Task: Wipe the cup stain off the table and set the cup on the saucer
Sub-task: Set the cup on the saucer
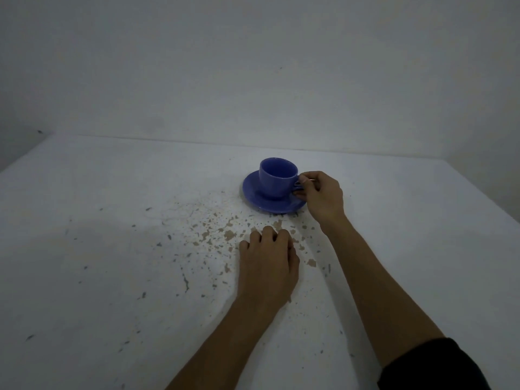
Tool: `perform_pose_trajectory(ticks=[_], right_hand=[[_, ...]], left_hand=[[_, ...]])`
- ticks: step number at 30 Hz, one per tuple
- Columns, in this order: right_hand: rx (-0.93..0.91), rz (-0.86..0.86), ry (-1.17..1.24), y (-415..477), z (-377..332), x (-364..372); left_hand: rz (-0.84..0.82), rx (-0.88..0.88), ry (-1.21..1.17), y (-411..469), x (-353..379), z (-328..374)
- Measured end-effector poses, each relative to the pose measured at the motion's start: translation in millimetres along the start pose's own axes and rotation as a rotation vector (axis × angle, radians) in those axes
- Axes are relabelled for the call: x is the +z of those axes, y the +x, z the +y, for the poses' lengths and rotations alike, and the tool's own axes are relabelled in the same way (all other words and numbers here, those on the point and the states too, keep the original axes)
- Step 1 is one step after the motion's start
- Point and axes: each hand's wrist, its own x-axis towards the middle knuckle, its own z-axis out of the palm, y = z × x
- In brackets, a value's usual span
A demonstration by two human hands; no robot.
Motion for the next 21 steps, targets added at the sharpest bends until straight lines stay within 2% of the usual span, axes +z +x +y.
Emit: perform_pose_trajectory(ticks=[16, 21], right_hand=[[0.064, -0.193, 0.002, 15, -5, -8], [0.082, -0.179, 0.019, 19, -5, -7]], left_hand=[[0.016, 0.012, -0.003, 1, 5, -2], [0.014, 0.012, 0.004, 1, 4, -3]])
